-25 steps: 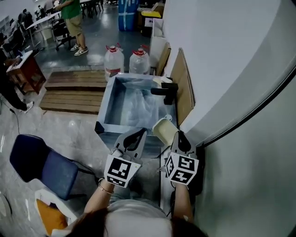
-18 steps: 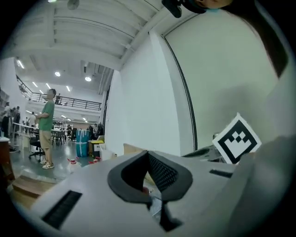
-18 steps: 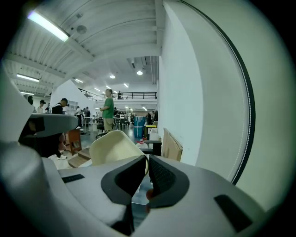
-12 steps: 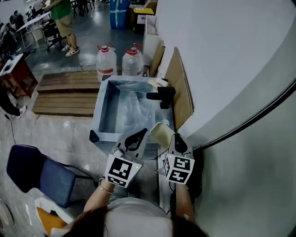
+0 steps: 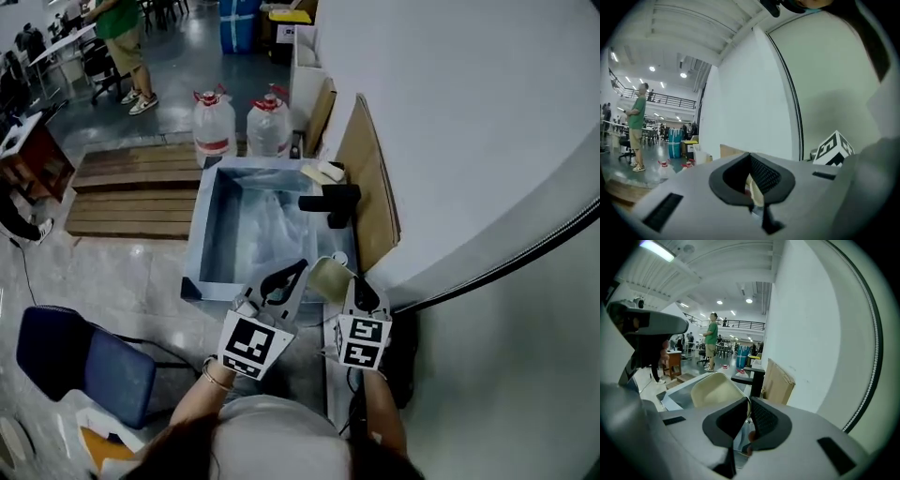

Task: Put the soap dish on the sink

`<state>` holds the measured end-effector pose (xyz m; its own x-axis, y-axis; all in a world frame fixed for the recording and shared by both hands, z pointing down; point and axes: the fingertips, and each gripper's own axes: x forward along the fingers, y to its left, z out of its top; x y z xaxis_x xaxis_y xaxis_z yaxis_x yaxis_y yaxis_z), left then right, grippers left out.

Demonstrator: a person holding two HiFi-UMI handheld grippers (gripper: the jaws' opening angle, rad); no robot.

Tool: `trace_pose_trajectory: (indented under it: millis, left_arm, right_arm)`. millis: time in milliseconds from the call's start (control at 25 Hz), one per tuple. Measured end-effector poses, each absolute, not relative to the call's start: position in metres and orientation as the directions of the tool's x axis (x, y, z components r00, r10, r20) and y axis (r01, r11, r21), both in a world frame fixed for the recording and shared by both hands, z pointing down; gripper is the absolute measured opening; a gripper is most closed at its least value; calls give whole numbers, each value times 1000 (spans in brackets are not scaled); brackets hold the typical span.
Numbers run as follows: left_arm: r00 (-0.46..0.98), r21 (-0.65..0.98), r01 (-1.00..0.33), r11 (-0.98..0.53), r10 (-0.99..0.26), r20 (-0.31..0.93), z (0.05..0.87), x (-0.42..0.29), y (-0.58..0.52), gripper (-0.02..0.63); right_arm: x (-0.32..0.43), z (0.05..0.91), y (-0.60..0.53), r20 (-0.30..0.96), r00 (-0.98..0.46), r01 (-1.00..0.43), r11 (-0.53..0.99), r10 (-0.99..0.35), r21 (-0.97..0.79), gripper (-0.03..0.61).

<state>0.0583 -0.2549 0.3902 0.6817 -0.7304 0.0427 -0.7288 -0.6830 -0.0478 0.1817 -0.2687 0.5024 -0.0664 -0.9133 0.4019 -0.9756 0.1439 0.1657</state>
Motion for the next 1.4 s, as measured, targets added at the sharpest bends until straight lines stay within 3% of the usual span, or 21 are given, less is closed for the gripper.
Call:
trace_pose_trajectory:
  millis: [920,1400]
  left_arm:
    - [706,-55,-701,-711,-703,85,403,52,-294,3]
    - [702,-51,-701,-711,-702,119,416,50,-304,3]
  right_arm:
    - [188,597,-304,567,-31,-929,233,-823,288,43]
    - [193,636,-314,631,-25,-936,240,-775,258,43]
